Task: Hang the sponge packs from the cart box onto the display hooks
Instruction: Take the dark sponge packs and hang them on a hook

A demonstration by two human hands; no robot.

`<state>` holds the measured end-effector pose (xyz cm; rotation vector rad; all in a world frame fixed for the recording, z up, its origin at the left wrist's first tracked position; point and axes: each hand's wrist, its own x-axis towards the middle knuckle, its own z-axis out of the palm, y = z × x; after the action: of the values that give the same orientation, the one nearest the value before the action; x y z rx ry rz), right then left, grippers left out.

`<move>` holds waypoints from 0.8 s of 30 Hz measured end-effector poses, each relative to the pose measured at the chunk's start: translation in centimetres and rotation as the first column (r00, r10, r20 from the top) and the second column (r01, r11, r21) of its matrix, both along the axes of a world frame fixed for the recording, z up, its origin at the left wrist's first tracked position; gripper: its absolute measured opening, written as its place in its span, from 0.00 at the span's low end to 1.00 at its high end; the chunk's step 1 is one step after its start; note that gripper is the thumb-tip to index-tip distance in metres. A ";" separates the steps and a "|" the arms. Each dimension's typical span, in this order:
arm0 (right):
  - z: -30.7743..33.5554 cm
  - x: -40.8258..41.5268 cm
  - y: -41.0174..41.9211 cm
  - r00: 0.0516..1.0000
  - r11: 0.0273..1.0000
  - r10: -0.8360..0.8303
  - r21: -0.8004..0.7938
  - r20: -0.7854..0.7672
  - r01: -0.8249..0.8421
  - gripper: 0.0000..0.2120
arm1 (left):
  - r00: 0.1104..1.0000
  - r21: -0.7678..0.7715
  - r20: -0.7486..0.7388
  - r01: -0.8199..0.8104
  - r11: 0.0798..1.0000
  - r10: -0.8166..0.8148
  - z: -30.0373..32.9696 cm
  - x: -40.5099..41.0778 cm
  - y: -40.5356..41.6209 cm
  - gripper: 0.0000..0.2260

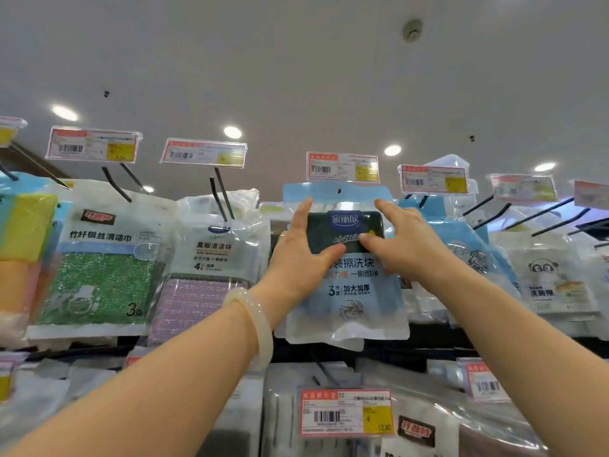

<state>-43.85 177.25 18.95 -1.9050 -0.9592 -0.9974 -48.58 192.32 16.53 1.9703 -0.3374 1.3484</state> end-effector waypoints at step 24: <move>-3.9 -0.2 3.8 0.879 0.813 -0.394 -0.344 0.269 0.470 0.36 | 0.952 0.032 -0.205 -0.225 0.974 0.226 -0.6 2.0 1.8 0.36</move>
<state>-44.08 181.05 15.03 -2.4892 -0.8980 -1.3428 -46.61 194.13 15.93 2.1854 -0.0180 1.2630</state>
